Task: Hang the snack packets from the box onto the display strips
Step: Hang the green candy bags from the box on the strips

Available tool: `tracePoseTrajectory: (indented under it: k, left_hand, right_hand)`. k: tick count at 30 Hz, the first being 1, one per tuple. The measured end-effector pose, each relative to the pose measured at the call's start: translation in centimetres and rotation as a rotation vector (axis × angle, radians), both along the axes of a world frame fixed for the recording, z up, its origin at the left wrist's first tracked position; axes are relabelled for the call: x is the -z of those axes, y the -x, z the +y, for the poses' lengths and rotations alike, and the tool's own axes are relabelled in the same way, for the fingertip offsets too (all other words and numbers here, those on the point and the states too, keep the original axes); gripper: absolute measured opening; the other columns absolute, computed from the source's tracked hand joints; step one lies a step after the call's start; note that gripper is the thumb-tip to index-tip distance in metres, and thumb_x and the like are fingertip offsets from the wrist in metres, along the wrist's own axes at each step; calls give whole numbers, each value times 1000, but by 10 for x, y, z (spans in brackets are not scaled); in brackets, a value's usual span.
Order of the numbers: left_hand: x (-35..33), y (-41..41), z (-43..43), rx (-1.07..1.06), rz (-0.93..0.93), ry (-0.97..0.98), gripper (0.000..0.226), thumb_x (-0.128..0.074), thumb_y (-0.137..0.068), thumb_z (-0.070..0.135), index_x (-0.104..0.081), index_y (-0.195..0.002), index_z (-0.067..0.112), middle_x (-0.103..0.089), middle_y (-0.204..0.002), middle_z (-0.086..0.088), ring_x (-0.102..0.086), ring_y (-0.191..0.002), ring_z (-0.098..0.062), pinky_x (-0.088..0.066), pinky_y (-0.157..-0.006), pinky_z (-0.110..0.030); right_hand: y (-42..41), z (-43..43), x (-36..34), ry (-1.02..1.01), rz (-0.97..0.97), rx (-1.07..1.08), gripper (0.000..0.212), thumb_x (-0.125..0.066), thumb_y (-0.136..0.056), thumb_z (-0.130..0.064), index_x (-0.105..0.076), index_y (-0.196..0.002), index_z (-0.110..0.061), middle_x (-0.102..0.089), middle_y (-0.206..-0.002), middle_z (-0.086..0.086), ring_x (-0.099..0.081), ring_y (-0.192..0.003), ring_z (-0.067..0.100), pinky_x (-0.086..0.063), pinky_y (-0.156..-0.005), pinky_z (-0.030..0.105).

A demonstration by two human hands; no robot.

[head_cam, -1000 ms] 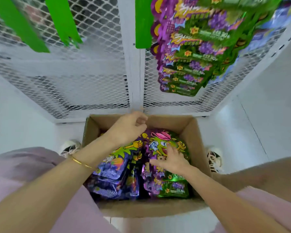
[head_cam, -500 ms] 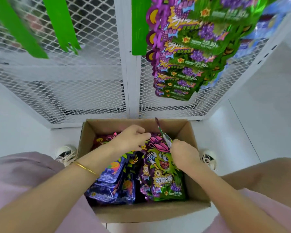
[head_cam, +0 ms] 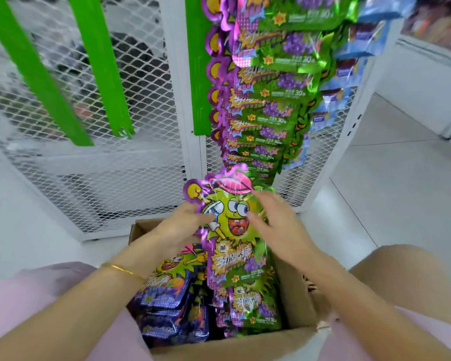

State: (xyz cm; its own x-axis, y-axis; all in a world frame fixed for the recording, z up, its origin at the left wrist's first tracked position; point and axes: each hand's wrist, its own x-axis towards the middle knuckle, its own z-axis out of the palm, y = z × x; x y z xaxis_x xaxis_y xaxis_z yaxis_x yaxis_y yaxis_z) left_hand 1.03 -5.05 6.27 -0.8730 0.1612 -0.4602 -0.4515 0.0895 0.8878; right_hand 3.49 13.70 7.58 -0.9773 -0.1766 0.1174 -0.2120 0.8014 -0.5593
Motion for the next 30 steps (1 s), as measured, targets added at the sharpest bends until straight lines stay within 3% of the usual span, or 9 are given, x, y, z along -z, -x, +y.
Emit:
tracePoseTrajectory:
  k: [2,5,9,12,16,19,22,24,30]
  left_hand:
    - [-21,-1,-7,46,25,-63,10,-53,-91,3,-57,-91,12,-67,-73,5,-59,-60,-7,-51,-63,-29]
    - [-55,0,-13,108,99,-80,21,-54,-90,7,-60,-110,10,-71,-100,-3,-66,-87,-19,-49,-91,-45]
    - [-106,5,-13,178,207,-82,21,-49,-91,1,-62,-100,15,-74,-82,5,-69,-73,-8,-56,-75,-28]
    - [-154,18,-21,262,283,-137,22,-63,-83,4,-62,-102,15,-74,-91,2,-70,-79,-11,-58,-72,-27]
    - [-246,62,-22,138,550,-185,45,-77,-70,15,-60,-112,15,-67,-112,-5,-68,-91,-14,-56,-74,-31]
    - [-315,95,4,0,821,-35,33,-60,-85,5,-56,-118,6,-63,-109,-5,-64,-91,-11,-54,-82,-28]
    - [-368,123,39,-86,1090,198,36,-60,-87,5,-53,-122,4,-61,-106,-3,-58,-92,-12,-48,-85,-26]
    - [-393,144,58,-173,1206,349,36,-59,-86,8,-54,-122,4,-61,-114,-7,-57,-99,-15,-45,-91,-25]
    - [-438,188,91,-242,1194,204,32,-59,-88,15,-53,-117,2,-63,-109,-18,-61,-89,-27,-53,-84,-42]
  right_hand:
    - [15,8,-25,82,58,103,61,-54,-92,-27,-26,-145,-11,-35,-146,6,-31,-135,18,-22,-108,24]
    - [34,14,-70,241,21,122,68,-62,-87,-28,-29,-144,-12,-40,-145,6,-38,-132,18,-30,-108,31]
    - [42,22,-126,405,-4,100,26,-70,-82,-20,-64,-106,-13,-67,-108,13,-62,-97,24,-49,-90,39]
    - [38,28,-173,507,36,93,18,-70,-81,-12,-66,-98,-12,-64,-106,25,-62,-88,26,-50,-85,33]
    - [49,43,-236,417,176,105,41,-71,-80,-14,-60,-118,-4,-61,-119,14,-58,-89,22,-39,-57,14]
    - [70,57,-285,333,272,110,45,-73,-77,-15,-61,-119,-4,-63,-112,9,-54,-90,17,-34,-62,18]
    - [87,64,-329,217,421,109,22,-76,-74,-27,-72,-90,-12,-66,-76,5,-57,-72,19,-37,-59,25]
    - [100,70,-352,95,487,156,28,-76,-71,-39,-71,-84,-15,-63,-72,6,-56,-74,21,-36,-61,31]
    - [135,73,-399,-54,633,168,38,-71,-72,-47,-72,-98,-18,-66,-89,5,-60,-90,26,-50,-79,40]
